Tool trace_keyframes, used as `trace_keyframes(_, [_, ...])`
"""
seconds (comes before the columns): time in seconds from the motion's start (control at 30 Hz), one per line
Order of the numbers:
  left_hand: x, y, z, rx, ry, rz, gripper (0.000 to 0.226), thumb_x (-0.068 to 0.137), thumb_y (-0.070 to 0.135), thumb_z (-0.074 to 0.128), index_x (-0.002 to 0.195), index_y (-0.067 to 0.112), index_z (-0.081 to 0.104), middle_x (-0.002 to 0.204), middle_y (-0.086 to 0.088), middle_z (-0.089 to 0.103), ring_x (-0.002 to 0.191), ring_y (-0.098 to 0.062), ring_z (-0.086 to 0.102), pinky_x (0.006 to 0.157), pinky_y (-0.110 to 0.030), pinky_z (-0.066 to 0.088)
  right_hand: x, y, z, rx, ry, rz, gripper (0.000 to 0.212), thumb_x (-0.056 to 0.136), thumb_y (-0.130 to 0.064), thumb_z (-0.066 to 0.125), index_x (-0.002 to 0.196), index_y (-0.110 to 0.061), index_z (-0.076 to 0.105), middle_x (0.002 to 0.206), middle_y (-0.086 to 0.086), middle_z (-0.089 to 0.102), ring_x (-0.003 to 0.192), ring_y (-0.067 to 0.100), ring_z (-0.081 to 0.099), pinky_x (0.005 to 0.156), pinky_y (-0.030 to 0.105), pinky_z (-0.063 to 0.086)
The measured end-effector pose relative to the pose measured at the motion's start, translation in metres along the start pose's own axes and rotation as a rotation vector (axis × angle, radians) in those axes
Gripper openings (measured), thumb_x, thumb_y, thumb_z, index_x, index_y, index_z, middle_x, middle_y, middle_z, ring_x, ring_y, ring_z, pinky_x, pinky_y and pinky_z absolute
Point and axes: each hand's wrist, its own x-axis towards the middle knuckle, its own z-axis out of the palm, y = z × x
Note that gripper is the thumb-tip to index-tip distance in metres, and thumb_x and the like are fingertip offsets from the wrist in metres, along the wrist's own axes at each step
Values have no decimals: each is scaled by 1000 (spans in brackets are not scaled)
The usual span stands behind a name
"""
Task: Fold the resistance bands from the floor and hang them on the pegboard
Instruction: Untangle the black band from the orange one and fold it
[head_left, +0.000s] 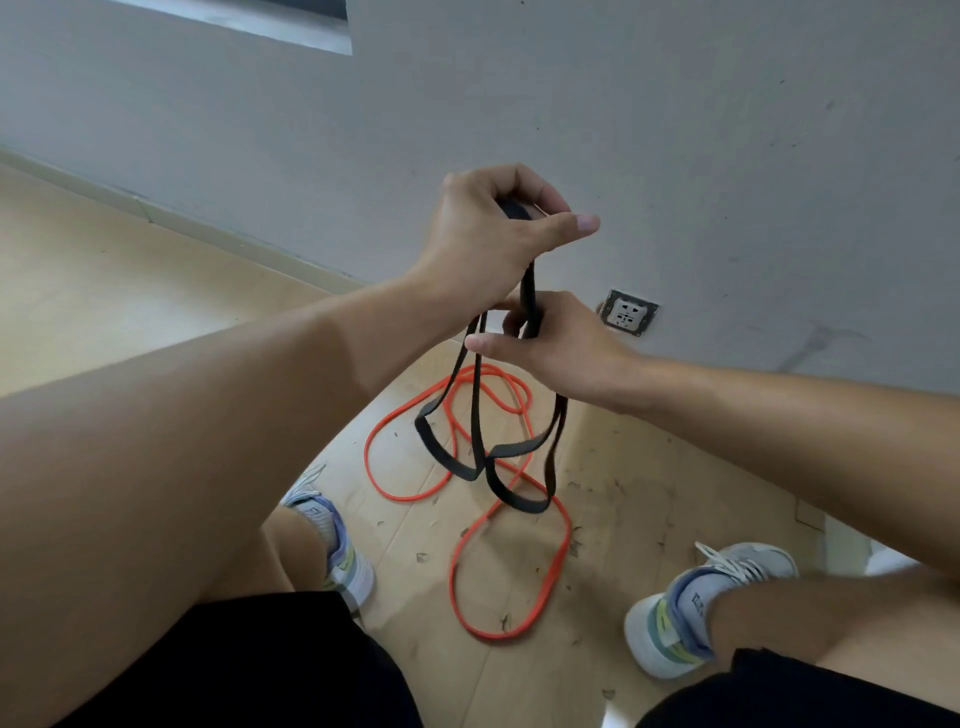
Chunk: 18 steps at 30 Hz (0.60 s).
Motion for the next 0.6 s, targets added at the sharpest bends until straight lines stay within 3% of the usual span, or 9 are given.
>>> trace_keyframes(0.13, [-2,3,4,-72,-8,2,24,73,26,91,73,17,69,70,-6,66,71,-18,65,77,-38,57,3,1,6,29,41,36,48,83,-57,78,120,-25,73,104,-11,74,91,0,68,83,24,51])
trace_keyframes(0.23, [1,6,4,-210,27,-33,23,75,18,90,71,15,67,60,3,62,62,-11,63,74,-30,58,3,2,11,86,99,65,34,85,-48,81,96,-16,76,89,-2,76,84,9,72,79,28,57])
trace_keyframes(0.33, [10,9,-1,-419,66,-91,24,78,8,86,73,11,64,57,3,57,57,-15,57,69,-27,54,0,6,14,128,84,39,39,88,-37,81,90,0,70,86,20,71,76,22,71,80,43,59])
trace_keyframes(0.4, [15,7,-9,-488,92,-128,23,79,7,85,76,9,62,59,0,57,57,-18,55,73,-31,56,-2,9,14,188,32,34,28,89,-29,81,93,-3,71,88,19,73,79,25,75,82,43,64])
trace_keyframes(0.5, [20,1,-21,-565,156,-194,23,80,6,84,78,7,61,64,-4,58,57,-16,58,90,-45,61,-4,13,14,234,7,49,20,89,-23,81,102,-13,70,93,13,76,84,23,78,85,43,64])
trace_keyframes(0.6, [30,-1,-37,-683,236,-262,22,81,5,83,81,7,61,65,-6,61,58,-16,61,89,-47,61,-2,20,16,122,1,67,20,87,-27,81,103,-22,69,94,7,75,85,21,77,86,44,64])
